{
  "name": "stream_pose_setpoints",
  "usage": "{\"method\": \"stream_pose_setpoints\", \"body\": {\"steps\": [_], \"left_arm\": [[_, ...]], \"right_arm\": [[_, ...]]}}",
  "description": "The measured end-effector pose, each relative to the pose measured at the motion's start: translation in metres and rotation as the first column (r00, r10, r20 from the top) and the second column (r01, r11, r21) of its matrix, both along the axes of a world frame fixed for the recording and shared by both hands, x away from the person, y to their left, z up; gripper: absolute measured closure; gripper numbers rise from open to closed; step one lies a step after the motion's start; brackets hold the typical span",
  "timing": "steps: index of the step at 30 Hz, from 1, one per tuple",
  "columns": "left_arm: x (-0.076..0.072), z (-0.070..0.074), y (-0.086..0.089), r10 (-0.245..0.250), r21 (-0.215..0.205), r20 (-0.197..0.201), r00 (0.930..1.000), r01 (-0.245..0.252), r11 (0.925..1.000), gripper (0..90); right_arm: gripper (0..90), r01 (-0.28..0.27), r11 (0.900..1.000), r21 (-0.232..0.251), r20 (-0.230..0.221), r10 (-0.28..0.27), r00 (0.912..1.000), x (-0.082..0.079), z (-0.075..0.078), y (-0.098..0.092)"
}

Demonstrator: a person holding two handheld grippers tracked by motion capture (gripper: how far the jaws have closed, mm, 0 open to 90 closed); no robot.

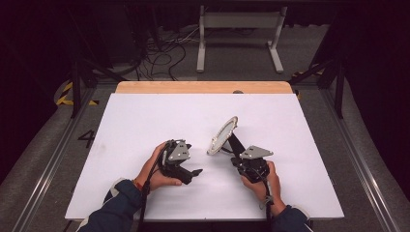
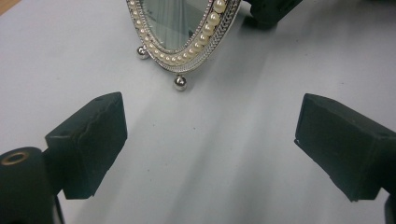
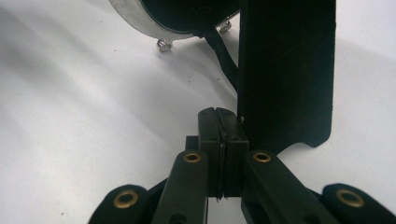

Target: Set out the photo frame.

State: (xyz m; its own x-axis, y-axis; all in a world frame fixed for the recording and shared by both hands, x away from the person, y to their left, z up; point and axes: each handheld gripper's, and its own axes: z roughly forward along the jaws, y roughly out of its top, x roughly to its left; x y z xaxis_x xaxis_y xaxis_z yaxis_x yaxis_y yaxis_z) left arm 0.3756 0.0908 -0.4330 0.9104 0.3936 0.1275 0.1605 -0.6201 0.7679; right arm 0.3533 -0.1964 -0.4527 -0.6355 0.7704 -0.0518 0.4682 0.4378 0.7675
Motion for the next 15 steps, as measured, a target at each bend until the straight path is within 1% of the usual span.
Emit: {"method": "stream_pose_setpoints", "body": {"steps": [1, 4, 8, 12, 15], "left_arm": [[-0.001, 0.0, 0.002, 0.002, -0.002, -0.004, 1.0, -0.002, 1.0, 9.9], [-0.004, -0.002, 0.007, 0.01, 0.007, 0.0, 1.0, -0.01, 0.9999, 10.2], [-0.007, -0.003, 0.014, 0.012, 0.008, -0.002, 0.9999, -0.012, 0.9999, 10.4], [-0.012, -0.006, 0.021, 0.022, 0.001, -0.005, 0.9997, -0.022, 0.9997, 10.7], [-0.014, -0.006, 0.025, 0.014, -0.003, -0.004, 0.9999, -0.014, 0.9999, 10.8]], "right_arm": [[89.8, -0.003, 1.0, -0.001, 0.0, 0.003, 1.0, 0.0, 0.0, 0.0], [89.2, -0.014, 1.0, -0.015, 0.003, 0.014, 0.9999, 0.002, 0.001, -0.002], [89.0, -0.021, 1.0, -0.017, -0.001, 0.021, 0.9998, 0.003, 0.0, -0.004], [89.0, -0.021, 1.0, -0.019, -0.002, 0.021, 0.9998, 0.005, 0.0, -0.006], [88.9, -0.019, 1.0, -0.015, -0.004, 0.019, 0.9998, 0.006, 0.0, -0.007]]}}
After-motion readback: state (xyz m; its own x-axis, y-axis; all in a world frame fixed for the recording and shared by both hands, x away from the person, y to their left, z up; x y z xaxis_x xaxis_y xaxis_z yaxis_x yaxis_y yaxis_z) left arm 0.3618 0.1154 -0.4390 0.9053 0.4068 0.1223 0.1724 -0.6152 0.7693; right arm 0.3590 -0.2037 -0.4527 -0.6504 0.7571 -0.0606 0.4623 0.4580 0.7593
